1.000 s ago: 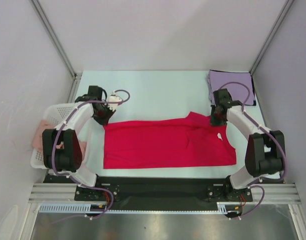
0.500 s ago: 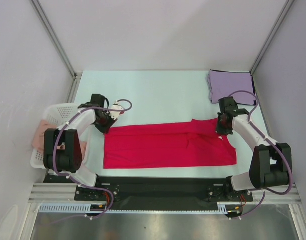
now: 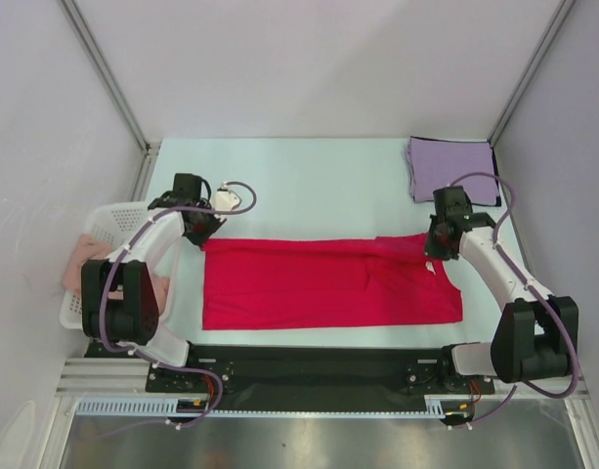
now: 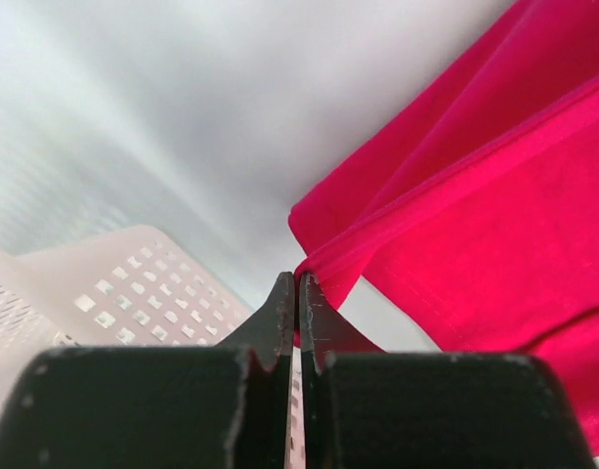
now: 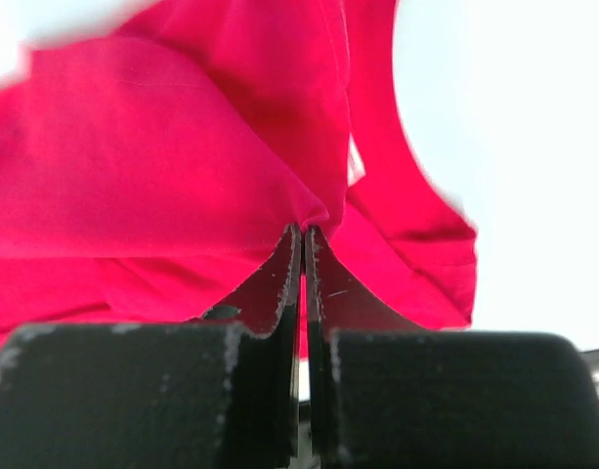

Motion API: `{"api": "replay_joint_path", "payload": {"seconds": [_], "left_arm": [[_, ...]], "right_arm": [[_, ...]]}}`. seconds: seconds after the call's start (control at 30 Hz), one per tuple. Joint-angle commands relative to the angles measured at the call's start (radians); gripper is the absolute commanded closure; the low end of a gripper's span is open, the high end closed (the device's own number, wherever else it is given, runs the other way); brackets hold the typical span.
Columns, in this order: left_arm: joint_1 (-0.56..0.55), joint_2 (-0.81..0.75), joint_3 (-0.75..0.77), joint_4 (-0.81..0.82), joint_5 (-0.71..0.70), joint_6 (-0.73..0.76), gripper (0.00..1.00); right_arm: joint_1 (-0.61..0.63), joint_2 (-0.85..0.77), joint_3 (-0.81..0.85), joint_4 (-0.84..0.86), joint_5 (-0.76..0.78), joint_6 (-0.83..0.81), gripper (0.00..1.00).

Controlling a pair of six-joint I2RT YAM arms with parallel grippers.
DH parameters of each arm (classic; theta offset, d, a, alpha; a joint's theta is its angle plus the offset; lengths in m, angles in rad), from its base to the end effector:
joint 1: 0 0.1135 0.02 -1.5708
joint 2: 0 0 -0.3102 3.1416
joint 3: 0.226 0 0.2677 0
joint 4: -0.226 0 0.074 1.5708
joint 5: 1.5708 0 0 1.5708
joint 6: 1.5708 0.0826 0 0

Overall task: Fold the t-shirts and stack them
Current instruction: Fold the tshirt

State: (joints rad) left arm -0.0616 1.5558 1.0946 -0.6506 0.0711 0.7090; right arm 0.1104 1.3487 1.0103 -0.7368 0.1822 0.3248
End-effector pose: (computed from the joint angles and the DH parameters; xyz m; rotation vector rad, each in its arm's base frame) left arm 0.3440 -0.0271 0.2211 1.0287 2.4772 0.1089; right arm 0.2914 0.0172 0.2495 0.3403 2.5969 -0.0905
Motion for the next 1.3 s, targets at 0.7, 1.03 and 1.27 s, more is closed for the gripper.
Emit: {"api": "replay_joint_path", "payload": {"seconds": [0.7, 1.03, 1.27], "left_arm": [[-0.017, -0.099, 0.023, -0.38, 0.214, 0.225, 0.47], [-0.063, 0.049, 0.022, -0.153, 0.015, -0.008, 0.53], [-0.064, 0.023, -0.067, -0.093, -0.024, -0.037, 0.48]], "right_arm": [[-0.089, -0.117, -0.104, -0.044, -0.015, 0.108, 0.37], [-0.049, -0.086, -0.056, -0.025, -0.01, 0.122, 0.4], [-0.175, -0.114, -0.237, 0.069, -0.2, 0.181, 0.39]]}}
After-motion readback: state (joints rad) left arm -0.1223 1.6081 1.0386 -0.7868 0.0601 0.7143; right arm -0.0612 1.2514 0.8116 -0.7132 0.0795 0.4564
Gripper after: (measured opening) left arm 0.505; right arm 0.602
